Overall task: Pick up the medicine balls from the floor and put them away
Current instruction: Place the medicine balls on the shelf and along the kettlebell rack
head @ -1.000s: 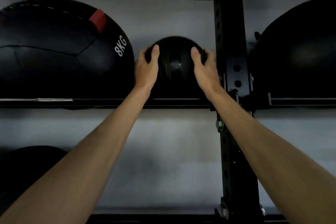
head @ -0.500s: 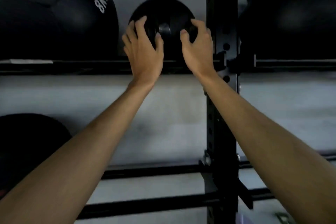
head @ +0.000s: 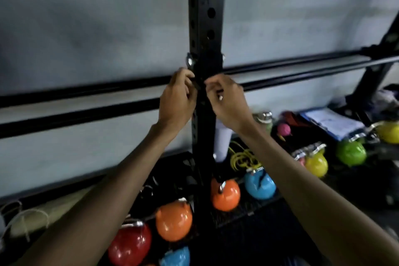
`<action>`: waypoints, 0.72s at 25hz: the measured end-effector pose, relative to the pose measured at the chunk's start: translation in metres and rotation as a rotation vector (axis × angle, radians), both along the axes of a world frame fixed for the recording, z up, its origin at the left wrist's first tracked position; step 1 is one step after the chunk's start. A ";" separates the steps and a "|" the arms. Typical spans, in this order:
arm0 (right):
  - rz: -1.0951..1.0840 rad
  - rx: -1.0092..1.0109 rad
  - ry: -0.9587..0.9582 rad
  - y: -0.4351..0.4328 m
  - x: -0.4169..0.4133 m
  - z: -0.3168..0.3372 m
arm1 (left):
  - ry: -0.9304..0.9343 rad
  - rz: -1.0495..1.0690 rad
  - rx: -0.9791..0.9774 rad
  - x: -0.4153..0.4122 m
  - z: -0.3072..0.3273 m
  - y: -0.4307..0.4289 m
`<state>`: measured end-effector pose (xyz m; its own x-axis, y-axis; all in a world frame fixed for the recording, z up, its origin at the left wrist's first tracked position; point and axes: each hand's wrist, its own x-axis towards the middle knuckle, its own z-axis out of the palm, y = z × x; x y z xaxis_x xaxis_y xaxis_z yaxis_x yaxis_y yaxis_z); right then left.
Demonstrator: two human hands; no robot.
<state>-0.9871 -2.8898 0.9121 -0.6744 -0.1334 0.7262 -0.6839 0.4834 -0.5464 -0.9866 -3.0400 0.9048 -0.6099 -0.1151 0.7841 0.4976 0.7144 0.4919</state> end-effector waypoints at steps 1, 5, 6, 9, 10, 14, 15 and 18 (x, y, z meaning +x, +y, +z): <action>-0.038 0.063 -0.073 0.017 0.007 -0.033 | -0.102 -0.015 -0.005 0.006 -0.031 0.016; -0.087 0.264 -0.368 0.079 0.040 -0.163 | -0.443 -0.049 -0.133 0.039 -0.148 0.073; -0.090 0.283 -0.452 0.092 0.048 -0.191 | -0.531 -0.069 -0.158 0.045 -0.175 0.084; -0.090 0.393 -0.673 0.126 0.072 -0.270 | -0.850 -0.107 -0.258 0.072 -0.259 0.115; -0.086 0.419 -0.743 0.138 0.082 -0.294 | -0.945 -0.127 -0.307 0.082 -0.287 0.127; -0.035 0.509 -0.977 0.188 0.115 -0.374 | -1.282 -0.110 -0.353 0.121 -0.369 0.175; -0.013 0.534 -1.024 0.200 0.123 -0.392 | -1.344 -0.101 -0.347 0.131 -0.387 0.186; 0.044 0.606 -1.115 0.230 0.144 -0.439 | -1.468 -0.086 -0.331 0.156 -0.437 0.214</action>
<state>-0.8428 -2.6600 0.4727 -0.8648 -0.2819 -0.4155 -0.0192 0.8455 -0.5336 -0.8306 -2.8262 0.4677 -0.8487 0.0158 -0.5286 -0.2345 0.8847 0.4029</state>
